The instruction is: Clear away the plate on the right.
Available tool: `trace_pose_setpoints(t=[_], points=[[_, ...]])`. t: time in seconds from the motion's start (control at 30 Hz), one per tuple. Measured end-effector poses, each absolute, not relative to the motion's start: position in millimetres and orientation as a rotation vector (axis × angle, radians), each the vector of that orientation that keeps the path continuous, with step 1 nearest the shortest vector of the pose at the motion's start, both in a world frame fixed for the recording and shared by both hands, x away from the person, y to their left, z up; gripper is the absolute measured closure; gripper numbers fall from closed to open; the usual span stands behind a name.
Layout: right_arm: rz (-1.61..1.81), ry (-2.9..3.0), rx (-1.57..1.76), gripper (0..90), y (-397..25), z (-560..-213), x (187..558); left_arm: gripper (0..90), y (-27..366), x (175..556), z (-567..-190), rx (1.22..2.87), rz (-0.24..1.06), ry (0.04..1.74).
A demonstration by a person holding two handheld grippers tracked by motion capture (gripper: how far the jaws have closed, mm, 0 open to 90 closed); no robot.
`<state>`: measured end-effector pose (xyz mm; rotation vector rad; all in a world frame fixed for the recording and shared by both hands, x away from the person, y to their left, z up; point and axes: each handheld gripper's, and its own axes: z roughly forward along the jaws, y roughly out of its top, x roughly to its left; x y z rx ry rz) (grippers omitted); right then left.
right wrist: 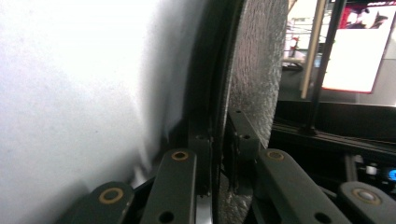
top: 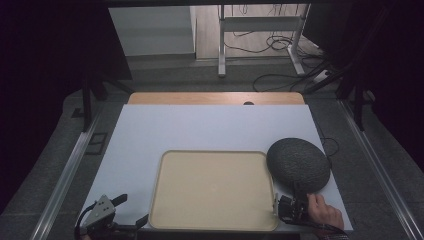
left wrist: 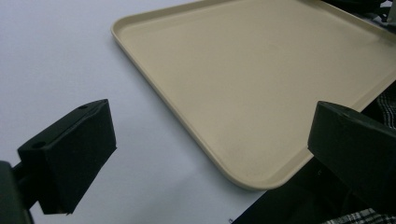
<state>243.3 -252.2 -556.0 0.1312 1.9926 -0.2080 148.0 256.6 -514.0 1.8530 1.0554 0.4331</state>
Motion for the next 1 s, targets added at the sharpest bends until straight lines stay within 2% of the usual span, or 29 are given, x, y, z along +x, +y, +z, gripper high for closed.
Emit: trace_pose_setpoints(t=[1.0], points=[[-0.14, 1.951, 0.106, 85.2, -241.3, -532.6, 225.9, 0.6, 257.7, 147.8, -513.9, 1.84, 0.437, 1.064]])
